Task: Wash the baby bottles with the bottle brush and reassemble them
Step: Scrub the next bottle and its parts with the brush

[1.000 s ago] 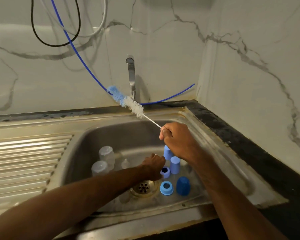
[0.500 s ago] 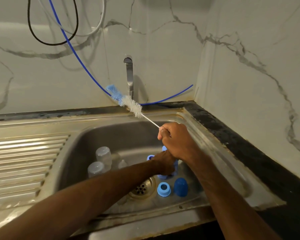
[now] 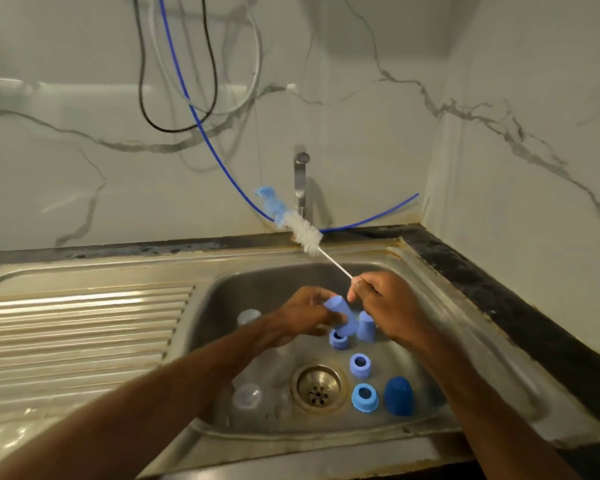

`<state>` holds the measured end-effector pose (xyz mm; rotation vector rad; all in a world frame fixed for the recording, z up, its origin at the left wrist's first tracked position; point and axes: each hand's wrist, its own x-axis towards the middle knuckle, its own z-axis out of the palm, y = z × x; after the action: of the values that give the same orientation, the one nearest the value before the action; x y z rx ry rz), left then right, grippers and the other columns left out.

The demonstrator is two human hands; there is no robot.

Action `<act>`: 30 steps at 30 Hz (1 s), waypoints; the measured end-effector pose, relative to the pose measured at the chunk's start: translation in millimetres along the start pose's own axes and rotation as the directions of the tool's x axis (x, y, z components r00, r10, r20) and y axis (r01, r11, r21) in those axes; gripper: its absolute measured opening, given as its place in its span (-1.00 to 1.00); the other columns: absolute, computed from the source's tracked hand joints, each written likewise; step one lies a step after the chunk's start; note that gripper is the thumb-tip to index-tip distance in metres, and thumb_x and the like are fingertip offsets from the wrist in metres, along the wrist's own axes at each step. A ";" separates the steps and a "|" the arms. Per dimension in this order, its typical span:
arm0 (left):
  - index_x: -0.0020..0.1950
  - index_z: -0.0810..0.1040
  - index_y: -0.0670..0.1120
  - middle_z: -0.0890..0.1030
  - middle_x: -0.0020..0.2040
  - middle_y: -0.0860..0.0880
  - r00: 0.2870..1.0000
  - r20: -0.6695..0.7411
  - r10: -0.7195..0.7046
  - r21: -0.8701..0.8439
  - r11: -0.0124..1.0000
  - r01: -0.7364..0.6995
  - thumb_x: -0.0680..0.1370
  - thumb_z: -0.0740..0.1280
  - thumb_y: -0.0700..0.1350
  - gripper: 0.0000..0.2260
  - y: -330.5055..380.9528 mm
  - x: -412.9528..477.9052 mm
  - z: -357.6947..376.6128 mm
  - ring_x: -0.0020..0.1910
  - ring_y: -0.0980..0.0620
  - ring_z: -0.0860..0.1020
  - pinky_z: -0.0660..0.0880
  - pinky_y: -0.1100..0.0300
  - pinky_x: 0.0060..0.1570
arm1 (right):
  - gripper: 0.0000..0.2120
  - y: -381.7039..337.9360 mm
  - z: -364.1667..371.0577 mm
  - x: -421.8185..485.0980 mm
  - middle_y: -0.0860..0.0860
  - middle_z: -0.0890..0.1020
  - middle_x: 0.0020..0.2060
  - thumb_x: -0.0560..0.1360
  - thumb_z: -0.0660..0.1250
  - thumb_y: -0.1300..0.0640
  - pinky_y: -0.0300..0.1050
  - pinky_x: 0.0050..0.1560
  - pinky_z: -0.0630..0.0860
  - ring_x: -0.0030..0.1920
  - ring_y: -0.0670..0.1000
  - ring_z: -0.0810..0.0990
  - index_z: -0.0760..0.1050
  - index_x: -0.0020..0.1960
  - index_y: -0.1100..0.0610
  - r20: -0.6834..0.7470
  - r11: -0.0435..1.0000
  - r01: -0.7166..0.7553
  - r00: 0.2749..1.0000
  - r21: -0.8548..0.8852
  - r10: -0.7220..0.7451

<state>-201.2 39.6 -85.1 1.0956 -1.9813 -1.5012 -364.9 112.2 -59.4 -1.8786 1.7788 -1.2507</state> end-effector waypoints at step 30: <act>0.37 0.33 -0.26 0.56 0.20 -0.34 0.793 -0.546 -0.272 -0.833 0.281 -0.477 0.72 0.22 -0.08 -0.68 -37.6 -40.6 -161.6 0.25 -0.28 0.60 0.59 -0.12 0.17 | -0.50 -18.4 20.9 -26.7 -0.02 0.42 -0.58 0.63 0.29 -0.01 -0.20 -0.39 0.35 -0.52 -0.08 0.36 0.49 -0.42 0.20 0.244 0.989 -0.139 0.962 0.055 0.122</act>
<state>-46.8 -29.9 -62.3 0.6467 -0.3729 -1.5517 -333.9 132.9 -69.4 -1.7579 1.6767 -0.9812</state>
